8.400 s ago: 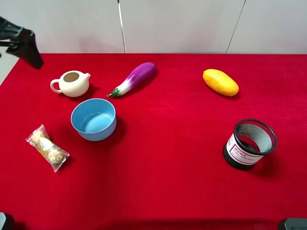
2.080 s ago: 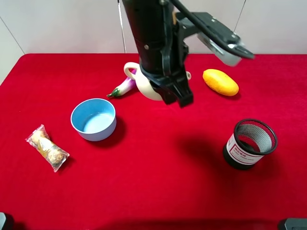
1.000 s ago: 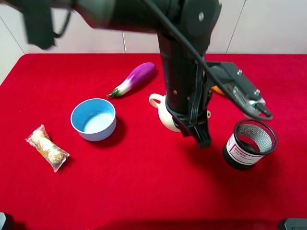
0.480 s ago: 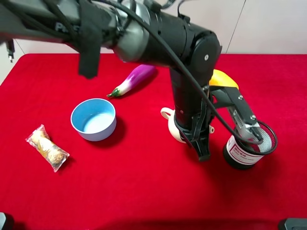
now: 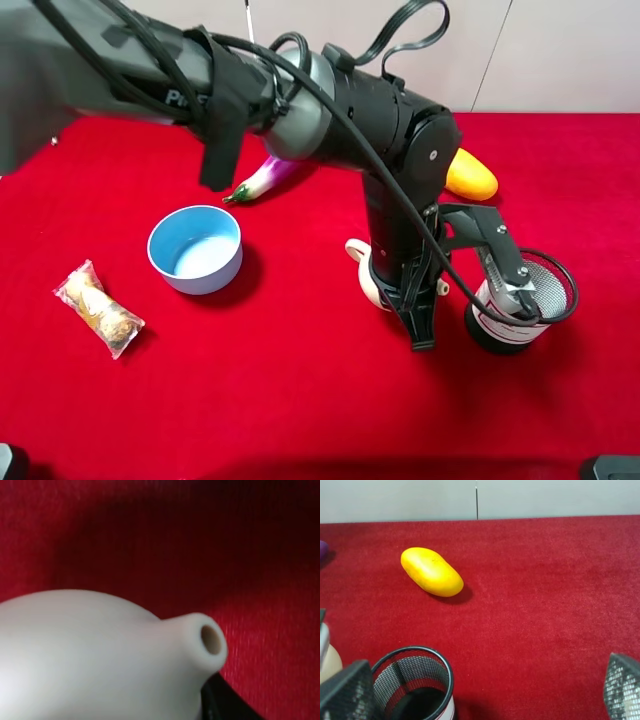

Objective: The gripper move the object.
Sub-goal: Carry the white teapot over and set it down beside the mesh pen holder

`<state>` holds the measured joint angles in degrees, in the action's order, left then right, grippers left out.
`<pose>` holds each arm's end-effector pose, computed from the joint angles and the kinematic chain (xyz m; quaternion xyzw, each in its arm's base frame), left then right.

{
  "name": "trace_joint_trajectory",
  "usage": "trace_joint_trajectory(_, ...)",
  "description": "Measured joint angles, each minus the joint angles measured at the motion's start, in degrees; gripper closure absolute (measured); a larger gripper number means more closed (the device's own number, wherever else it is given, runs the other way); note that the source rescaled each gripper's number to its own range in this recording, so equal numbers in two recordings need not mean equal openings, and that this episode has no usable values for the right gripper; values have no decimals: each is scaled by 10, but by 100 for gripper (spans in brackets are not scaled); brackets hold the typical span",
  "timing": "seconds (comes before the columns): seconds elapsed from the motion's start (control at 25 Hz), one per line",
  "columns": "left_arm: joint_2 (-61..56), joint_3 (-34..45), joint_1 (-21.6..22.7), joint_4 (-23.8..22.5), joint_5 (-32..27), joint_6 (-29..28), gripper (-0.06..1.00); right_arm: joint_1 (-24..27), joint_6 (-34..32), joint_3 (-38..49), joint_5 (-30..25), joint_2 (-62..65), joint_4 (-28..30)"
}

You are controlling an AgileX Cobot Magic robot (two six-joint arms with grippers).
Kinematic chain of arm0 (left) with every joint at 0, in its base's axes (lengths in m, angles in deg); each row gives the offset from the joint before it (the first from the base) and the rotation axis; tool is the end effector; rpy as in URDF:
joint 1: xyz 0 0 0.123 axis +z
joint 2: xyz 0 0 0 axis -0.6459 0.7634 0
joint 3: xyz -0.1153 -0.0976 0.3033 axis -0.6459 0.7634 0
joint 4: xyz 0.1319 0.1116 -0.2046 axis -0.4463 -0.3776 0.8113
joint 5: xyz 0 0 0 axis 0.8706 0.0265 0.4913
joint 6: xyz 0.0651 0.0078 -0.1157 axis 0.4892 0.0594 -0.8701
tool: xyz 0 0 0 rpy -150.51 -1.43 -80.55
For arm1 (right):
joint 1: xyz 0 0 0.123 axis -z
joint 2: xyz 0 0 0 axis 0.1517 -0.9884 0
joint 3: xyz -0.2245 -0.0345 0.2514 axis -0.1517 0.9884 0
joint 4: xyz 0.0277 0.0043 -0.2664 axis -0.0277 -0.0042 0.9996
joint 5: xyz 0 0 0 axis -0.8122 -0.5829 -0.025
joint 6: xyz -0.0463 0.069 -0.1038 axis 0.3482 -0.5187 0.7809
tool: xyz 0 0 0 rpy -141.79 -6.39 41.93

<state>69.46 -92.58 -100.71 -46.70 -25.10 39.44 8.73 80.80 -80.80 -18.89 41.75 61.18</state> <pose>0.2344 -0.4481 0.1234 0.6738 0.7238 -0.1011 0.1086 -0.0061 0.0038 0.2720 0.0087 0.8390 0.0223 0.5437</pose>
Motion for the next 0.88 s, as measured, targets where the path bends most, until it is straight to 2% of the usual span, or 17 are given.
trace_joint_trajectory(0.44,25,0,-2,16,18,36,93,0,0,0,0,0,0)
trace_joint_trajectory(0.52,25,0,-2,16,19,39,86,0,0,0,0,0,0)
trace_joint_trajectory(0.68,25,0,-2,16,22,41,66,0,0,0,0,0,0)
trace_joint_trajectory(0.88,25,0,-2,16,23,41,50,0,0,0,0,0,0)
